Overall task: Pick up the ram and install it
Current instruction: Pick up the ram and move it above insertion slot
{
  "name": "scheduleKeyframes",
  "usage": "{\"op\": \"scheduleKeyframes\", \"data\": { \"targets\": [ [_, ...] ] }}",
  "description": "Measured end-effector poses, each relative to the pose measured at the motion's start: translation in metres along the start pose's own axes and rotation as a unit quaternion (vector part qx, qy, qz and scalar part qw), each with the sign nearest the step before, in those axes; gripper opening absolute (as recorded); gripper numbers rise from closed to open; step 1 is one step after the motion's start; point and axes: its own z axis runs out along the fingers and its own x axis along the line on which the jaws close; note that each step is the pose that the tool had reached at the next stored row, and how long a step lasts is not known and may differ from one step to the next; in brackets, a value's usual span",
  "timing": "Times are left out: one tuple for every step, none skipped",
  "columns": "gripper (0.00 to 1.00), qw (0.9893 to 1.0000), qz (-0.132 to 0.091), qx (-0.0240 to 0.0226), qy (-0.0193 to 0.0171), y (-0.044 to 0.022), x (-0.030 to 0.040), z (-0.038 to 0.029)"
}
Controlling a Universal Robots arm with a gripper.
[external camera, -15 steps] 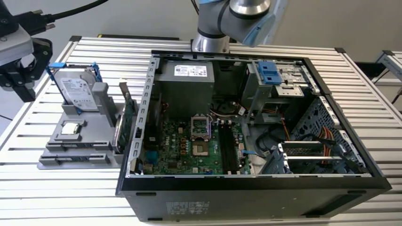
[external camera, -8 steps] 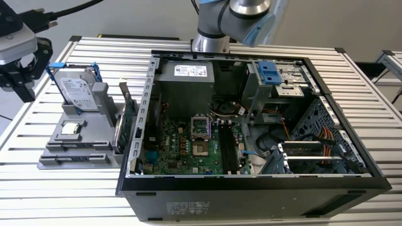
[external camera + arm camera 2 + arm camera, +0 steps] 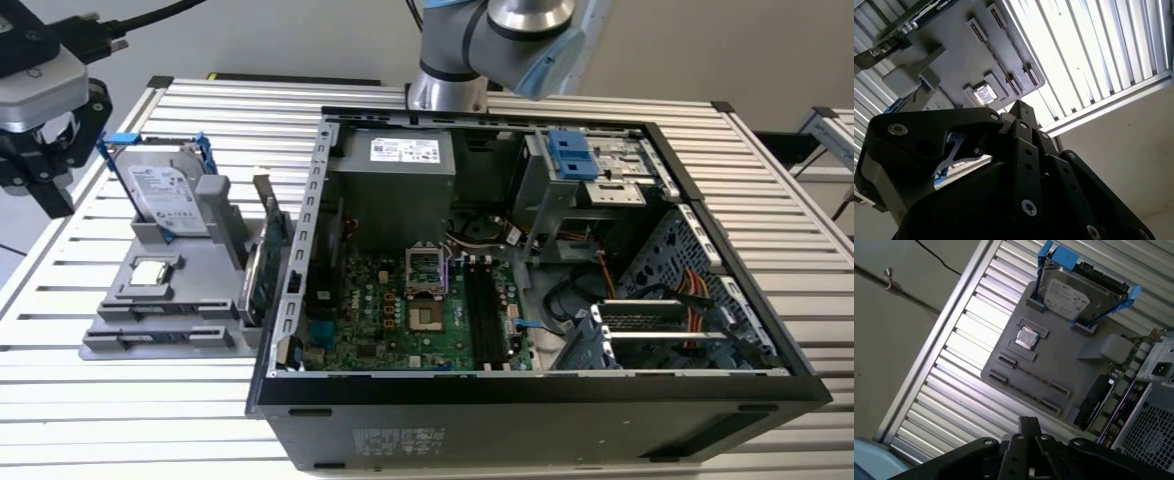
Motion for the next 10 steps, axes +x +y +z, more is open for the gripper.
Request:
{"op": "scheduleKeyframes", "data": {
  "targets": [
    [0.00, 1.0000, -0.005, 0.0002, 0.0002, 0.0000, 0.0000, 0.0000],
    [0.00, 0.9999, -0.010, 0.0004, 0.0005, 0.0000, 0.0000, 0.0000],
    [0.00, 0.9999, -0.015, 0.0005, 0.0007, 0.0000, 0.0000, 0.0000],
    [0.00, 0.9998, -0.020, 0.0007, 0.0010, 0.0000, 0.0000, 0.0000],
    [0.00, 0.9997, -0.025, 0.0009, 0.0013, 0.0000, 0.0000, 0.0000],
    [0.00, 0.9988, -0.049, 0.0017, 0.0025, 0.0000, 0.0000, 0.0000],
    [0.00, 0.9980, -0.064, 0.0022, 0.0033, 0.0000, 0.0000, 0.0000],
    [0.00, 0.9977, -0.067, 0.0023, 0.0035, 0.0000, 0.0000, 0.0000],
    [0.00, 0.9975, -0.070, 0.0025, 0.0036, 0.0000, 0.0000, 0.0000],
    [0.00, 0.9973, -0.074, 0.0026, 0.0037, 0.0000, 0.0000, 0.0000]
  ]
}}
